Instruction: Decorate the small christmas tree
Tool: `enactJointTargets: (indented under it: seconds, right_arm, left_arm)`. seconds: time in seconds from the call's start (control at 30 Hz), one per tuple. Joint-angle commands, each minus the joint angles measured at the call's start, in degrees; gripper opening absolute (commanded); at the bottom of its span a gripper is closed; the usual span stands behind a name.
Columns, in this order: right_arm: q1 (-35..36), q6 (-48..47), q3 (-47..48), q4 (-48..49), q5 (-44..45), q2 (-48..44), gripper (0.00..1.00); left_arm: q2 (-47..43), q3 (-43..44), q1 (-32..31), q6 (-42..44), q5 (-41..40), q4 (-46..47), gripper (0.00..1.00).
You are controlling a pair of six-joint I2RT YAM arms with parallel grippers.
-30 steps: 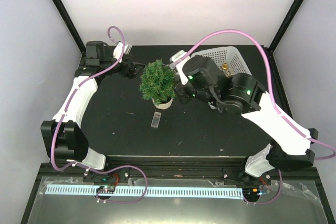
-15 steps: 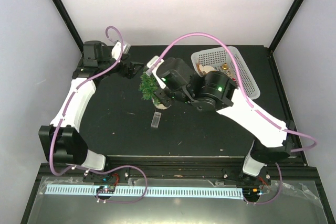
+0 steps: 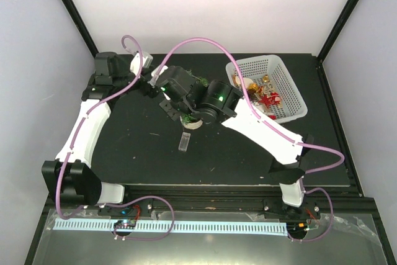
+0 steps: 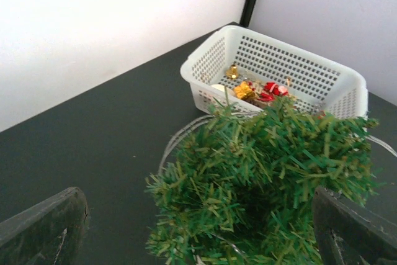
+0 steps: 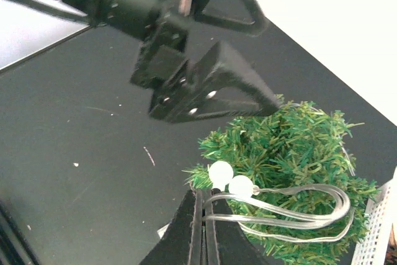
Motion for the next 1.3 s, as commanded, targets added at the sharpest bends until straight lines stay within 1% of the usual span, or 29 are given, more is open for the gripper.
enactJointTargets:
  seconds: [0.0,0.33,0.53,0.87,1.03,1.13,1.27]
  right_arm:
    - [-1.95,1.45,2.64,1.0,2.66,0.98,0.03]
    - [-5.43,3.13,4.15,0.96,6.34,3.34,0.06]
    - [-6.32,4.08,6.68,1.14,8.28,4.67,0.08]
    - [-6.51,3.53,7.26,2.51,11.13,3.84,0.1]
    - [-6.52,3.5,6.96,2.29,11.46,3.37,0.09]
    - [-6.52,3.58,7.34,2.44,10.39,3.23,0.07]
    - [-6.51,3.35,6.72,3.13,10.2,3.08,0.03]
  left_arm:
    - [-2.2,-1.95,0.24,-0.31,5.77,1.79,0.98]
    - [-2.48,-5.46,0.07,-1.75,6.77,3.96,0.98]
    - [-1.95,-5.88,0.07,-1.57,6.51,4.27,0.98]
    - [-0.87,-4.83,0.1,-1.38,7.37,4.6,0.98]
    - [-0.91,-2.64,0.16,-0.25,13.42,4.77,0.97]
    - [-0.89,-2.18,0.02,0.49,18.48,6.27,0.95]
    - [-0.48,0.19,-0.88,1.99,22.19,4.98,0.92]
